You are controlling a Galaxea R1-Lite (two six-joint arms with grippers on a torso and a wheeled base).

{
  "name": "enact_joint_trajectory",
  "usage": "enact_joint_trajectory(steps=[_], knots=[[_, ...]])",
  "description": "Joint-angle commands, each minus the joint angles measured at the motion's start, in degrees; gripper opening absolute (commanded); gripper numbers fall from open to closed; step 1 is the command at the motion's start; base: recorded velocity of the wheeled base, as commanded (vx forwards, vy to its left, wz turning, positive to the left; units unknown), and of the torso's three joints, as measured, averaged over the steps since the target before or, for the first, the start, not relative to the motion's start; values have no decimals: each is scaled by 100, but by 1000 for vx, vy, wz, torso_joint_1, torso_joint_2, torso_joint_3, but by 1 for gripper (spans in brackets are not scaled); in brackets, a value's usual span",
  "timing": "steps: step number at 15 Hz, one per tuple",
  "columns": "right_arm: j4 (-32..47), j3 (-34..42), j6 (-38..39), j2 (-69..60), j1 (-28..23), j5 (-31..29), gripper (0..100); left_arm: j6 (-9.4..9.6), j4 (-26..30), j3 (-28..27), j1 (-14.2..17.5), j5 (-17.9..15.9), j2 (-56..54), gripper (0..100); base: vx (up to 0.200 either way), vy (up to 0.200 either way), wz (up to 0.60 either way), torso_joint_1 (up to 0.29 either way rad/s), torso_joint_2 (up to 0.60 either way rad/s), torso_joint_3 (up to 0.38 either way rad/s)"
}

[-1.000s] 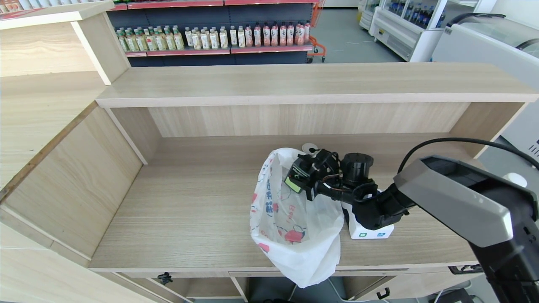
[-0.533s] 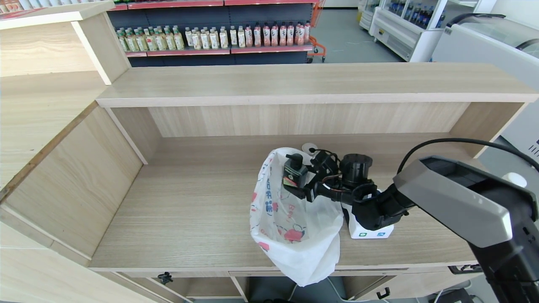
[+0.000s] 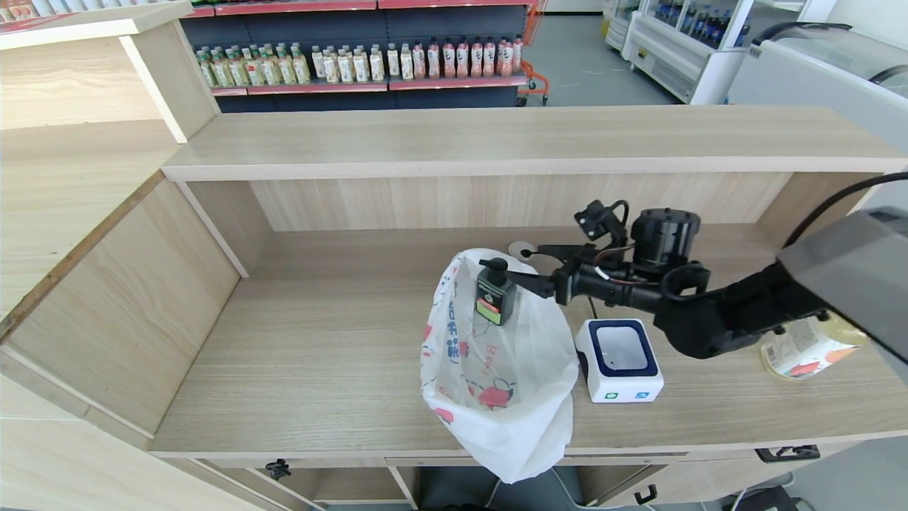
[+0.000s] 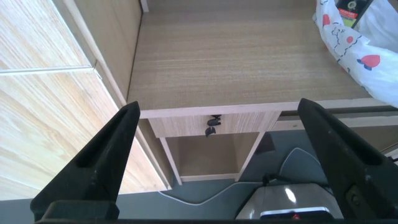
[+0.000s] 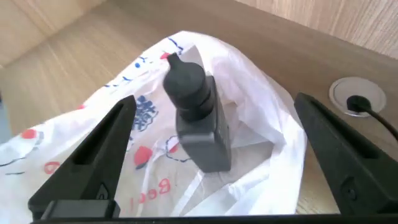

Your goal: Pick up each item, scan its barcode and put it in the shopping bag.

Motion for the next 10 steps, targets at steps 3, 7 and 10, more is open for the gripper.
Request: enact_joint_trajectory(steps=[3, 7, 10], knots=[[229, 1846, 1415, -2581, -627, -12, 100, -1, 0, 0, 0, 1, 0, 100, 0, 0, 0, 0, 0, 0], [2470, 2496, 308, -4216, -1734, -1041, 100, -1, 0, 0, 0, 1, 9, 100, 0, 0, 0, 0, 0, 0], [2655, 2751, 378, -4488, -1972, -2298, 100, -1, 0, 0, 0, 1, 0, 100, 0, 0, 0, 0, 0, 0]])
